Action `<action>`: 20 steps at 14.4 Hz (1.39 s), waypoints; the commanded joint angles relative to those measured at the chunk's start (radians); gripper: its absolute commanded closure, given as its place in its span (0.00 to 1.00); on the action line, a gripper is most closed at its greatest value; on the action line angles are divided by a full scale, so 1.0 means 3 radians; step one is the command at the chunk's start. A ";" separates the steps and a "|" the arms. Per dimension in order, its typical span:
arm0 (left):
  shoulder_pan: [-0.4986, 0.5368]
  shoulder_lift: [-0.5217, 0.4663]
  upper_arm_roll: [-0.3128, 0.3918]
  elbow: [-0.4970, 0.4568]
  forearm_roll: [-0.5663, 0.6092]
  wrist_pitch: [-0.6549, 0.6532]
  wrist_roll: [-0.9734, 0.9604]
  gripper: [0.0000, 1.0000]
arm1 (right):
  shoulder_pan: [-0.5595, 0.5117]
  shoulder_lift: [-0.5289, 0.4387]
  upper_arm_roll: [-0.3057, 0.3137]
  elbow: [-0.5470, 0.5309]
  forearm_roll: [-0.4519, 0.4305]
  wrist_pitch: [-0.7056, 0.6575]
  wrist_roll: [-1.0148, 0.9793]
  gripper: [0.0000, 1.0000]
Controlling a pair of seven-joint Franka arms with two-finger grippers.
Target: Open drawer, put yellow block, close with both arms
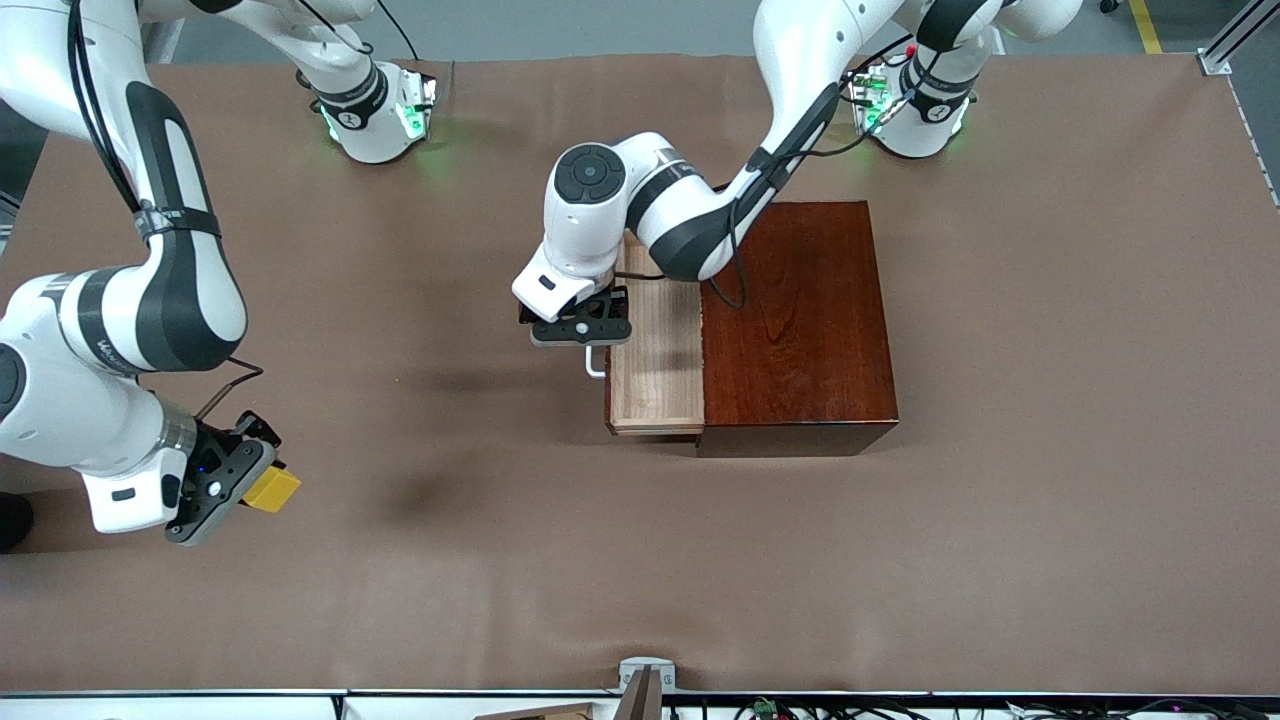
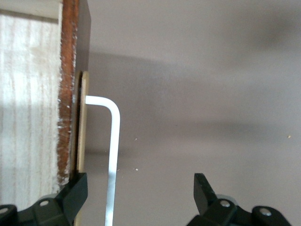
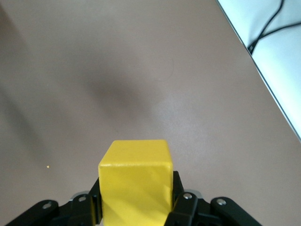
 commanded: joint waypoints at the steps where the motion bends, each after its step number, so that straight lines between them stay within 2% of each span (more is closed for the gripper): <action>1: -0.0005 -0.0155 0.0098 0.0035 0.0057 -0.0201 -0.0076 0.00 | 0.0028 -0.0051 0.0016 0.0012 0.0001 -0.0043 -0.0226 1.00; 5: 0.0005 -0.0385 0.0246 0.0092 0.0052 -0.0426 -0.0096 0.00 | 0.0141 -0.0066 0.0011 0.0023 0.0001 -0.0043 -0.0538 1.00; 9: 0.0203 -0.0829 0.0359 0.0056 0.0077 -0.1120 -0.0025 0.00 | 0.0233 -0.0147 0.0061 0.0012 0.0011 -0.0053 -0.0819 1.00; 13: 0.0781 -0.1300 0.0329 -0.0031 0.0021 -0.1683 0.0190 0.00 | 0.0213 -0.0173 0.0368 0.0012 0.0011 -0.0140 -0.1187 1.00; 16: 0.1287 -0.1561 0.0318 -0.0046 -0.0224 -0.2088 0.0526 0.00 | 0.0263 -0.0173 0.0624 0.0002 0.0006 -0.0165 -0.1168 1.00; 18: 0.1619 -0.1663 0.0318 -0.0067 -0.0296 -0.2241 0.0777 0.00 | 0.0411 -0.0173 0.0634 0.0002 0.0006 -0.0160 -0.1117 1.00; 20: 0.1931 -0.1786 0.0323 -0.0179 -0.0296 -0.2339 0.1287 0.00 | 0.0432 -0.0153 0.0645 0.0012 0.0006 -0.0140 -0.1106 1.00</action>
